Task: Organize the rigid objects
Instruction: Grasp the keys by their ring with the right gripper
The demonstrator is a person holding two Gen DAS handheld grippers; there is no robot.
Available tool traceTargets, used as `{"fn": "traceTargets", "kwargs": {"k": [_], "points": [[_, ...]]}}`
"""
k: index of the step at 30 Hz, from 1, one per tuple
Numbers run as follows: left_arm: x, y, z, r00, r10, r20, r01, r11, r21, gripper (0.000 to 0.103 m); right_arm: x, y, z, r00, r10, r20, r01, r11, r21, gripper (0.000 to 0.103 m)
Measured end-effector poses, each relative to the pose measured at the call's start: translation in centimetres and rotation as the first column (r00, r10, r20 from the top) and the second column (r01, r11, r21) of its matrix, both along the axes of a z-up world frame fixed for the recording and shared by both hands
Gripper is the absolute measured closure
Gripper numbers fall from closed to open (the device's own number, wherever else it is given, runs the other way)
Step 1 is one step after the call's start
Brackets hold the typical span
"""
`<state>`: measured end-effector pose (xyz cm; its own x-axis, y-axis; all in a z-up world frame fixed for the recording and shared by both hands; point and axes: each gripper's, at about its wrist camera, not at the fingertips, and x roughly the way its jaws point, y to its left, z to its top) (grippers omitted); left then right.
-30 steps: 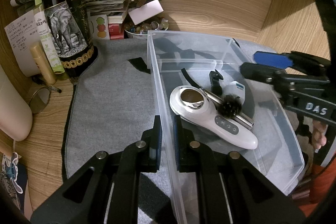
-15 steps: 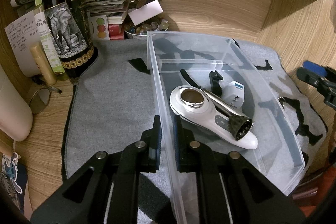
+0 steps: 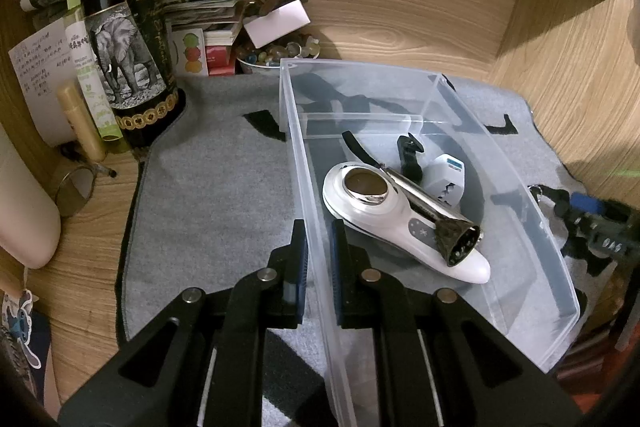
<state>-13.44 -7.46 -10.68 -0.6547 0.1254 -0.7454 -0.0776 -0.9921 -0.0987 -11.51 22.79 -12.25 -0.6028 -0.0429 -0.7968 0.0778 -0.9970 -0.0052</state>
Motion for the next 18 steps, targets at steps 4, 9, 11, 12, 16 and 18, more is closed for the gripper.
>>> {"fn": "traceTargets", "kwargs": {"k": [4,9,11,12,16,18], "points": [[0.2,0.1,0.0,1.000,-0.003,-0.001,0.003,1.000,-0.002,0.093,0.0,-0.2,-2.5,0.998,-0.001,0.067,-0.003,0.998,0.055,0.045],[0.1,0.1,0.0,1.000,-0.001,-0.001,0.001,1.000,-0.001,0.093,-0.4,0.2,-2.6,0.999,-0.002,0.053,0.000,0.999,0.033,0.045],[0.2,0.0,0.0,1.000,-0.001,-0.001,0.001,1.000,0.001,0.093,-0.9,0.3,-2.6,0.999,-0.004,0.050,0.003,1.000,0.028,0.046],[0.1,0.1,0.0,1.000,-0.001,-0.001,0.001,1.000,0.002,0.093,-1.0,0.2,-2.6,0.999,-0.002,0.049,0.001,1.000,0.027,0.048],[0.2,0.2,0.1,1.000,-0.001,-0.001,0.001,1.000,0.000,0.093,-2.1,-0.4,-2.6,0.999,0.018,0.040,-0.020,0.999,0.030,0.058],[0.2,0.2,0.1,1.000,-0.001,-0.001,0.001,1.000,0.001,0.093,-2.5,-0.6,-2.7,0.999,0.024,0.036,-0.025,0.999,0.033,0.061]]}}
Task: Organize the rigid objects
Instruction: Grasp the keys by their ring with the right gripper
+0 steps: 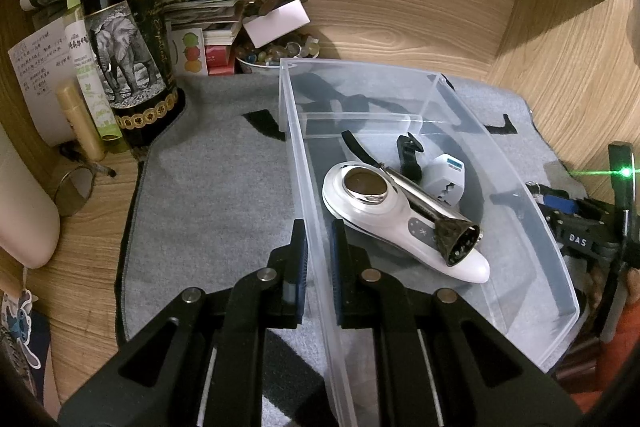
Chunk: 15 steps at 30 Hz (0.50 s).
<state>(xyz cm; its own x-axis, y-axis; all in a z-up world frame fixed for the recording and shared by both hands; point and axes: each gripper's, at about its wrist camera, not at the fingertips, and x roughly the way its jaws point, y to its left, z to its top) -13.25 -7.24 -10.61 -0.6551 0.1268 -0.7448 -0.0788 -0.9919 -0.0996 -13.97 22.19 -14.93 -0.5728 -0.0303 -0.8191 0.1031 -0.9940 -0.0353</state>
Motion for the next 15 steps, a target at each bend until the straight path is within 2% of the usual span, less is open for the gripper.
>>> {"fn": "traceTargets", "kwargs": {"k": [2,4,10,15], "points": [[0.0,0.0,0.0,1.000,0.000,-0.001,0.000,1.000,0.000,0.093,-0.2,-0.3,0.0,1.000,0.017,-0.006,-0.017,1.000,-0.005,0.067],[0.0,0.0,0.0,1.000,0.000,0.000,0.000,1.000,0.001,0.093,-0.3,-0.5,0.0,0.999,0.030,-0.011,-0.030,1.000,-0.009,0.080],[0.0,-0.1,0.0,1.000,-0.001,0.000,0.001,1.000,0.000,0.093,0.0,0.0,0.4,1.000,0.016,-0.015,-0.016,0.999,-0.041,0.080],[0.1,-0.1,0.0,1.000,-0.001,-0.001,0.001,1.000,0.002,0.093,0.7,-0.3,2.2,0.997,0.014,-0.070,-0.016,0.999,-0.034,0.080]]}}
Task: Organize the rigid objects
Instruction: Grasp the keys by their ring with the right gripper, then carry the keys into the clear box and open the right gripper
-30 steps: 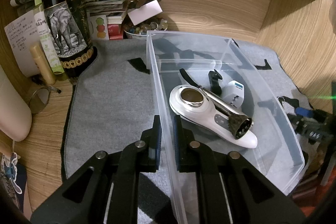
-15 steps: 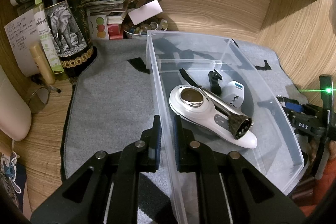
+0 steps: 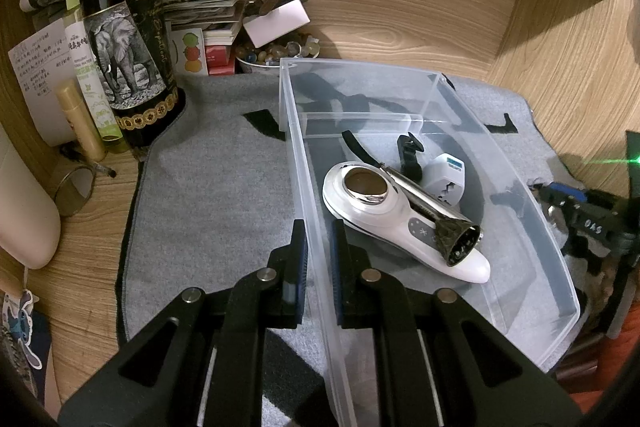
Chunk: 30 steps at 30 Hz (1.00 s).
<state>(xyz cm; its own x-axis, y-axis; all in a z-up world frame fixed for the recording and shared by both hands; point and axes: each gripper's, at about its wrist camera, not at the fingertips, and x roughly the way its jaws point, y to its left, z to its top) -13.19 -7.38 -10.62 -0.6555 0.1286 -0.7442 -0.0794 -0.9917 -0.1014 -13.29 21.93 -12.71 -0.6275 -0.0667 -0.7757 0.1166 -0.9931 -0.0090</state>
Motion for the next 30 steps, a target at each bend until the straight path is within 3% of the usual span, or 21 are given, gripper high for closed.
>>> {"fn": "traceTargets", "kwargs": {"k": [11,19,25,30], "points": [[0.0,0.0,0.0,1.000,0.001,0.000,-0.001,1.000,0.002,0.093,0.9,-2.0,5.8,0.984,0.072,-0.162,-0.068,0.997,0.031,0.080],[0.0,0.0,0.0,1.000,0.001,0.000,-0.001,1.000,0.003,0.093,0.9,-6.0,9.9,0.942,0.198,-0.272,-0.183,0.980,0.079,0.080],[0.0,0.1,0.0,1.000,0.001,-0.001,-0.001,1.000,0.003,0.093,0.5,-10.1,11.3,0.899,0.310,-0.310,-0.301,0.950,0.077,0.080],[0.0,0.1,-0.1,1.000,0.001,0.000,-0.001,1.000,0.004,0.093,-0.1,-13.3,10.5,0.874,0.393,-0.287,-0.382,0.919,0.095,0.080]]}}
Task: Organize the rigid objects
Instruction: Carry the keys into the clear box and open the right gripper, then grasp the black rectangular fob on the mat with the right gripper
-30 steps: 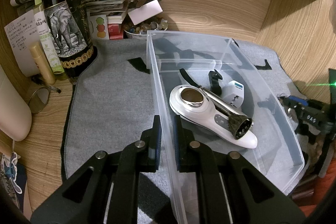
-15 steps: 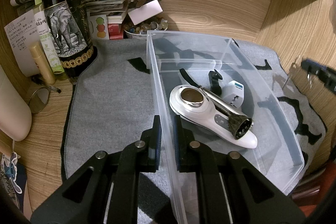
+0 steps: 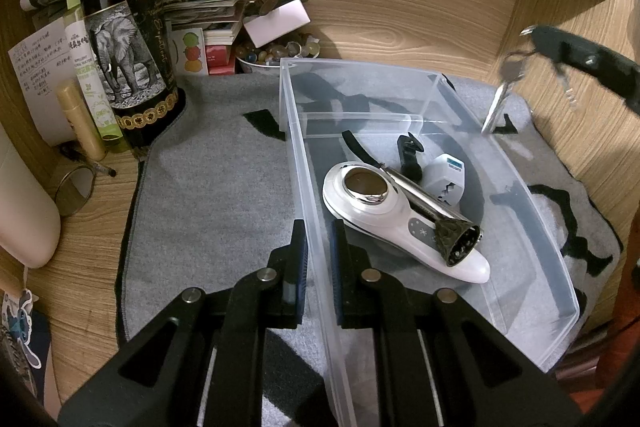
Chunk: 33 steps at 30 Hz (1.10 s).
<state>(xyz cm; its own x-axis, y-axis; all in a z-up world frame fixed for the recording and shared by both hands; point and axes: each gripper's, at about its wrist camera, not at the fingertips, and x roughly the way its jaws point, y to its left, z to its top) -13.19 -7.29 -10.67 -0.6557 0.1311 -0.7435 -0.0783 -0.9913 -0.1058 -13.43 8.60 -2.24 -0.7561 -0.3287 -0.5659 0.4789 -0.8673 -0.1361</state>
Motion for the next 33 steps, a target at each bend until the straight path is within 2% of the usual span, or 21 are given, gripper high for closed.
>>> {"fn": "traceTargets", "kwargs": {"k": [10,16,21,25,33], "points": [[0.1,-0.1,0.0,1.000,-0.001,-0.001,0.001,1.000,0.004,0.093,-2.8,-3.3,-5.2,0.988,0.042,0.150,-0.059,0.992,0.110,0.080],[0.1,-0.1,0.0,1.000,-0.001,-0.001,0.001,1.000,0.003,0.093,-3.2,-3.4,-6.6,0.982,0.034,0.185,-0.060,0.988,0.139,0.080],[0.1,-0.2,0.0,1.000,0.000,0.000,0.000,1.000,0.003,0.093,-2.9,-3.3,-6.2,0.985,0.037,0.171,-0.062,0.988,0.141,0.079],[0.0,-0.2,-0.1,1.000,0.000,0.000,0.000,1.000,0.002,0.093,-2.4,-2.7,-5.4,0.989,0.029,0.144,-0.048,0.991,0.127,0.065],[0.0,-0.2,-0.1,1.000,0.000,0.001,0.000,1.000,0.000,0.093,-1.0,0.7,-2.7,0.995,-0.039,0.087,0.032,0.997,0.076,0.051]]}}
